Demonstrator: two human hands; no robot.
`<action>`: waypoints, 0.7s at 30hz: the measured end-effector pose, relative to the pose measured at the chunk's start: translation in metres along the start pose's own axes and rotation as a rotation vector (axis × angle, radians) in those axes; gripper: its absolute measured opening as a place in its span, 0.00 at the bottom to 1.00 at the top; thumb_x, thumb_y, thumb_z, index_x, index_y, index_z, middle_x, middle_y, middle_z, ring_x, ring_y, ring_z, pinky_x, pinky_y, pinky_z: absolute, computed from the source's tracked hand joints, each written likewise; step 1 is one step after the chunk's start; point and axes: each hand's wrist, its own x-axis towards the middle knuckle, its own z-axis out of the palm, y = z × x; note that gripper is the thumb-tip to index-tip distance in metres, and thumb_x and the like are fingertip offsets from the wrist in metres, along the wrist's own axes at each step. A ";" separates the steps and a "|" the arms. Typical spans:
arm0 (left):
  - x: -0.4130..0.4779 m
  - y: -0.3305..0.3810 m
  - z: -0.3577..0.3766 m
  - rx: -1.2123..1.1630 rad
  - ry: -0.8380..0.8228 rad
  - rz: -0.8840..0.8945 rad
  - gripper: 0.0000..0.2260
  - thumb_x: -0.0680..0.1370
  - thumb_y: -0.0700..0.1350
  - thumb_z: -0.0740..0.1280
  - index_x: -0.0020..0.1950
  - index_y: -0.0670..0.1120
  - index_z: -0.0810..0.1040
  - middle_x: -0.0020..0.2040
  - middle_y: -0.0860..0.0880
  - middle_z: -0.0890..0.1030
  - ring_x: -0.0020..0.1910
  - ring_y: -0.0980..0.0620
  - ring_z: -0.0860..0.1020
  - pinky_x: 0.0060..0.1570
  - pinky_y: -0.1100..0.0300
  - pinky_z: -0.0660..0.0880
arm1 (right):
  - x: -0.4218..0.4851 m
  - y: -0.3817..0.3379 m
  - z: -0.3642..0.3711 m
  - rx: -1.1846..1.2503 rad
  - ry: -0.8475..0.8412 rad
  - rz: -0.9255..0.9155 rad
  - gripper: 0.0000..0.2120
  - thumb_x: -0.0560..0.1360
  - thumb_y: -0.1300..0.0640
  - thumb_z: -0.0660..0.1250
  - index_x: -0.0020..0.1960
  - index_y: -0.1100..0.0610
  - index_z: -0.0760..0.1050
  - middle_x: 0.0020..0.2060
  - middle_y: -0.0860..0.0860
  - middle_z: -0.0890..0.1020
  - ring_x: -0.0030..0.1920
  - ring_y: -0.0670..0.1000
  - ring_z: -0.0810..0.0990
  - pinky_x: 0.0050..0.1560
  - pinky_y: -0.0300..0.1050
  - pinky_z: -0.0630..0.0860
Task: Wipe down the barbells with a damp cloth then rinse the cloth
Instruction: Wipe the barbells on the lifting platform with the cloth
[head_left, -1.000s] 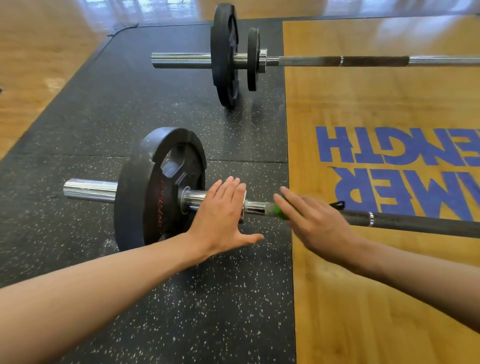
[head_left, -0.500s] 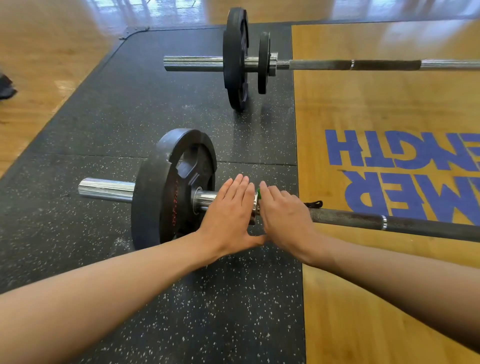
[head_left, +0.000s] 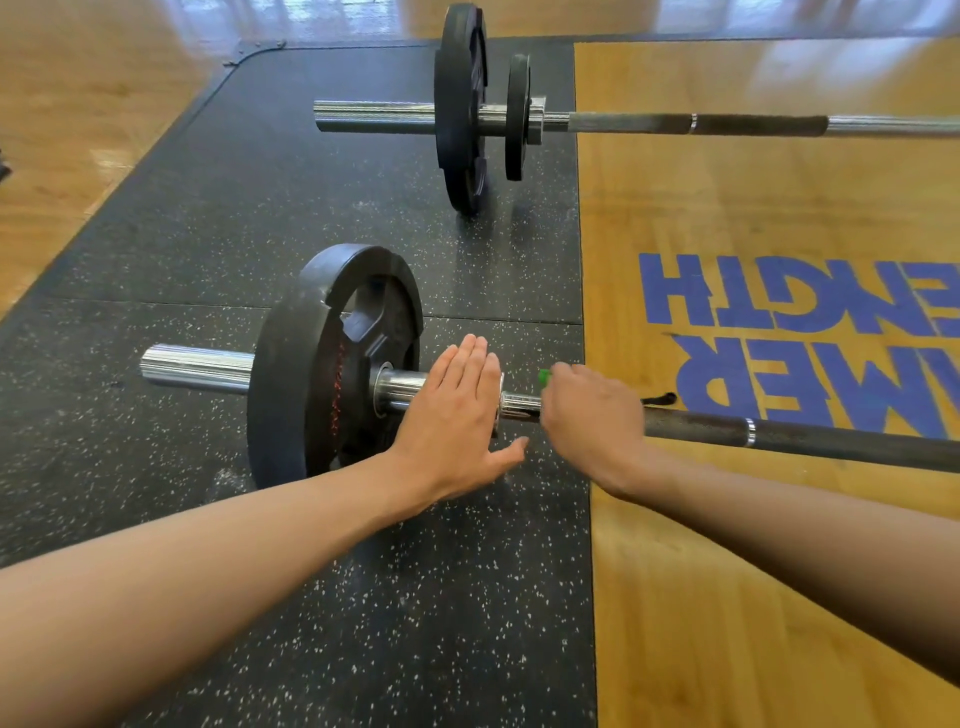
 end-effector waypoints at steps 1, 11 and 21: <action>0.000 -0.001 0.000 -0.005 0.002 0.006 0.44 0.77 0.69 0.52 0.77 0.34 0.60 0.78 0.35 0.61 0.80 0.40 0.56 0.79 0.46 0.53 | 0.003 -0.013 0.002 0.035 0.008 -0.004 0.08 0.80 0.58 0.58 0.54 0.57 0.75 0.48 0.54 0.82 0.45 0.58 0.83 0.36 0.47 0.67; -0.005 -0.006 -0.004 0.030 -0.003 0.104 0.41 0.76 0.63 0.55 0.80 0.35 0.56 0.81 0.36 0.53 0.81 0.42 0.49 0.79 0.46 0.53 | -0.036 0.076 0.018 -0.084 0.137 -0.533 0.27 0.81 0.59 0.60 0.79 0.62 0.61 0.75 0.60 0.68 0.67 0.62 0.74 0.62 0.57 0.77; -0.007 -0.005 -0.009 0.002 -0.013 0.078 0.35 0.76 0.59 0.57 0.76 0.36 0.65 0.75 0.37 0.68 0.78 0.39 0.61 0.79 0.47 0.55 | 0.020 0.015 -0.014 0.135 -0.215 0.077 0.17 0.82 0.54 0.55 0.35 0.56 0.69 0.39 0.55 0.78 0.39 0.59 0.75 0.37 0.48 0.70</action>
